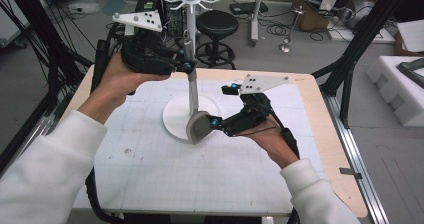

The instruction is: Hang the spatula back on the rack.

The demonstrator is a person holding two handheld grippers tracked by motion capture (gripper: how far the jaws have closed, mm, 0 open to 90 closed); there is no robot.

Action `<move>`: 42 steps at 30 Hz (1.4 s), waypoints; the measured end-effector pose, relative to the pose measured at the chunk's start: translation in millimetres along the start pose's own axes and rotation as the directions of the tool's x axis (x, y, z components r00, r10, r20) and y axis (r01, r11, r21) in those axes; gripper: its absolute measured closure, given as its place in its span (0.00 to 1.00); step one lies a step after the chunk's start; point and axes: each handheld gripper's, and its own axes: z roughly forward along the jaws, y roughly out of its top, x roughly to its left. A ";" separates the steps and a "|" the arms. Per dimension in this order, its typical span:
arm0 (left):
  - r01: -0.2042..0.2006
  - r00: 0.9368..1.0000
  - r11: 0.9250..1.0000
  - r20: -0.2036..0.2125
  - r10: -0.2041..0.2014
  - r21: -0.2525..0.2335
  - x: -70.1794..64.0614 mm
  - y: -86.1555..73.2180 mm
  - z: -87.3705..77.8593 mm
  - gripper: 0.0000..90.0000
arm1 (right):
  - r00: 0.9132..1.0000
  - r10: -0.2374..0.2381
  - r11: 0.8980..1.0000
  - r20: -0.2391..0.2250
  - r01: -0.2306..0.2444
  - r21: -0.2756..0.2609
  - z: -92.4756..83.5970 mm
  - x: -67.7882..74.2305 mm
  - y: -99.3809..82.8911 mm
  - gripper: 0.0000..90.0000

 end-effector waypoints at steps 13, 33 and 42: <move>0.021 1.000 0.999 -0.006 -0.020 0.038 12.9 15.7 5.9 0.83 | 0.997 -0.014 1.000 -0.082 0.014 0.007 -43.5 -5.8 -25.2 0.00; 0.065 0.996 0.996 -0.057 -0.062 0.054 35.9 24.6 13.7 0.83 | 0.999 0.027 0.998 -0.038 -0.028 -0.048 -77.9 -16.0 -58.3 0.00; 0.095 0.993 0.994 -0.082 -0.090 0.062 44.0 23.1 17.0 0.83 | 0.999 0.032 0.998 -0.036 -0.034 -0.061 -80.7 -17.7 -60.9 0.00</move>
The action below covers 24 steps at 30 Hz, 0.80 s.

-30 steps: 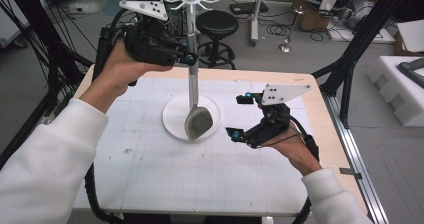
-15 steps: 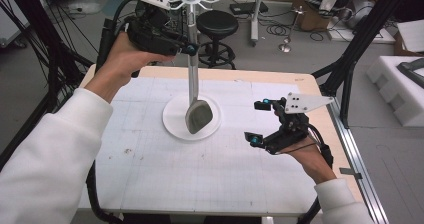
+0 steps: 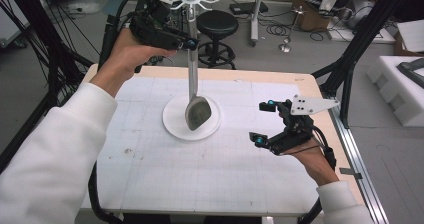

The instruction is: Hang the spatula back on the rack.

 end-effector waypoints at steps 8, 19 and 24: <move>0.012 1.000 1.000 -0.025 -0.012 0.002 3.8 -0.6 4.5 0.83 | 1.000 0.002 1.000 -0.005 -0.002 -0.001 -0.6 0.0 -2.1 0.00; 0.010 0.999 1.000 -0.043 -0.010 0.001 4.6 -4.3 11.5 0.82 | 1.000 0.005 1.000 -0.002 -0.005 -0.012 -2.9 -0.2 -6.7 0.00; -0.010 0.998 0.998 -0.059 0.007 -0.059 0.3 -4.2 4.4 0.74 | 1.000 0.015 1.000 0.010 -0.015 -0.016 -5.7 0.4 -11.6 0.00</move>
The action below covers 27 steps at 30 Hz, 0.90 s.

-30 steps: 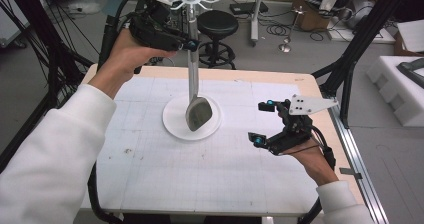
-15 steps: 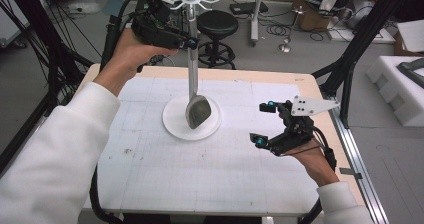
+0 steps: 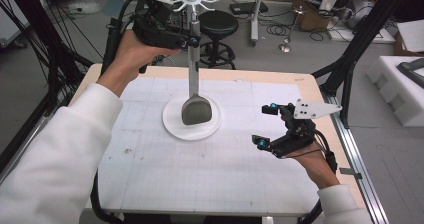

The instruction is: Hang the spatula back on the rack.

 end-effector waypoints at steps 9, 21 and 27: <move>-0.021 1.000 1.000 -0.005 0.020 -0.013 -6.4 -18.2 -15.3 0.59 | 0.999 0.014 1.000 0.031 -0.013 -0.023 -3.0 1.4 -8.8 0.00; -0.053 0.998 0.996 -0.027 0.051 -0.078 -19.8 -72.9 -55.0 0.19 | 0.996 0.019 0.999 0.083 -0.017 -0.030 -6.4 1.1 -28.6 0.00; -0.086 0.996 0.989 -0.039 0.082 -0.117 -26.5 -105.9 -76.1 0.04 | 0.994 0.013 0.999 0.110 -0.009 -0.036 -9.7 0.5 -33.4 0.00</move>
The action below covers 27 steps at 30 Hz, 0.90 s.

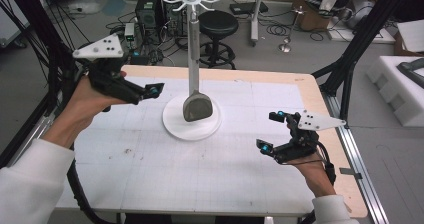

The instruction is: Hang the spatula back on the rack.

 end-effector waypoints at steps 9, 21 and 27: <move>-0.011 1.000 0.999 -0.027 0.010 -0.041 -12.7 -44.7 -30.3 0.02 | 0.999 0.009 1.000 0.045 -0.009 -0.005 -2.3 -2.1 -8.7 0.00; 0.039 0.993 0.995 -0.109 -0.049 -0.091 -19.3 -124.7 -50.3 0.02 | 0.991 0.023 1.000 0.131 -0.022 -0.010 -12.6 -2.0 -21.8 0.00; 0.052 0.992 0.996 -0.108 -0.060 -0.077 -25.5 -157.5 -53.4 0.02 | 0.986 0.048 0.998 0.157 -0.041 -0.051 -20.8 -1.5 -33.3 0.00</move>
